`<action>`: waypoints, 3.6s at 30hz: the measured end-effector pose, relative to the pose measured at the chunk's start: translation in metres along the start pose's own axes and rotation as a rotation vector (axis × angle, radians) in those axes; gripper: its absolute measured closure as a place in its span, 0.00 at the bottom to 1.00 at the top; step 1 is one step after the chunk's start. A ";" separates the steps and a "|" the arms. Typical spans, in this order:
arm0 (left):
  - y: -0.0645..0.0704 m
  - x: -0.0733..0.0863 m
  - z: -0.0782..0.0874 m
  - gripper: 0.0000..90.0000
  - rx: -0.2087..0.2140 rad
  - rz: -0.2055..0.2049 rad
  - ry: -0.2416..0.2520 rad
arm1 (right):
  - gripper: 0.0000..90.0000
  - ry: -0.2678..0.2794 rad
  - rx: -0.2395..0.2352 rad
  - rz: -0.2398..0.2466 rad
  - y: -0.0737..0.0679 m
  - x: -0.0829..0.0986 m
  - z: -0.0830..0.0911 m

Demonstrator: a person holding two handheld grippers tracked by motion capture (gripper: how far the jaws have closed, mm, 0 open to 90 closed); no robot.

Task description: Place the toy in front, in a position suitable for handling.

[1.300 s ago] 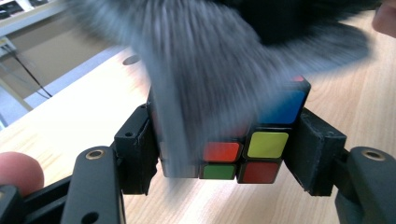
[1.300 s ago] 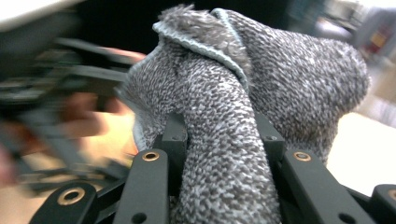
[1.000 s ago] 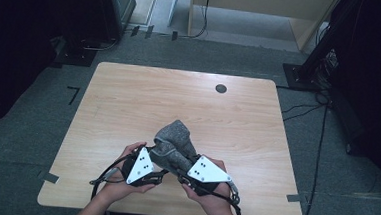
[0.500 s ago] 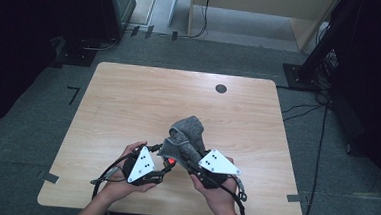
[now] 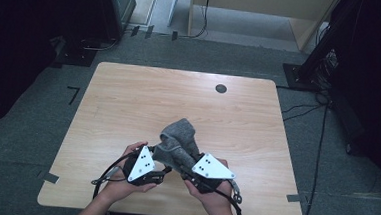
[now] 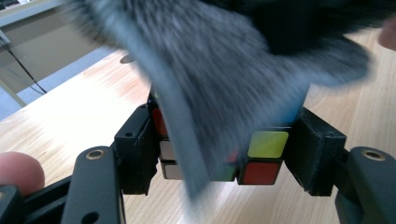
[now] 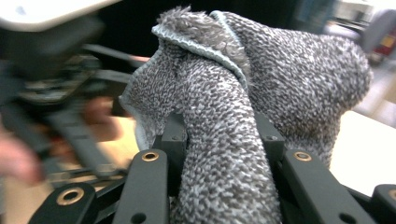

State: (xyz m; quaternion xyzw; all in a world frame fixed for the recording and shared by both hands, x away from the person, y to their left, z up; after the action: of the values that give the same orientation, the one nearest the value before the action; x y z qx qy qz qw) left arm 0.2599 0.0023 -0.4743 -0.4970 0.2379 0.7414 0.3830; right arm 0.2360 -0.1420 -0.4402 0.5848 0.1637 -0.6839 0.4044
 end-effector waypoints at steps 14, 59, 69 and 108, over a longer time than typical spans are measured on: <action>0.004 -0.004 0.001 0.38 0.007 -0.005 0.005 | 0.73 -0.034 0.109 0.033 0.007 -0.002 0.005; 0.002 -0.004 0.003 0.38 0.001 -0.010 0.020 | 0.73 -0.012 0.056 -0.016 0.009 0.002 0.004; 0.000 -0.002 0.002 0.38 -0.008 -0.005 0.016 | 0.73 0.008 0.007 0.046 -0.008 -0.003 0.001; -0.008 -0.013 0.023 0.38 0.158 0.096 0.175 | 0.74 0.072 -0.070 -0.305 0.035 0.014 0.012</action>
State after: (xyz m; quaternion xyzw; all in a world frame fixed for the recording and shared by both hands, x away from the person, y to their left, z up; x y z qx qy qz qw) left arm 0.2568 0.0195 -0.4530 -0.5161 0.3516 0.6918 0.3626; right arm 0.2544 -0.1774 -0.4412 0.5630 0.2886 -0.7098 0.3098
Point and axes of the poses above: each handheld gripper's, and its own axes: z roughly backward along the jaws, x roughly out of its underside, y roughly to its right, the point moved 5 cm from there along -z, roughly forward along the jaws, and after that the axes turned 11 degrees about z, right-handed, at the moved point
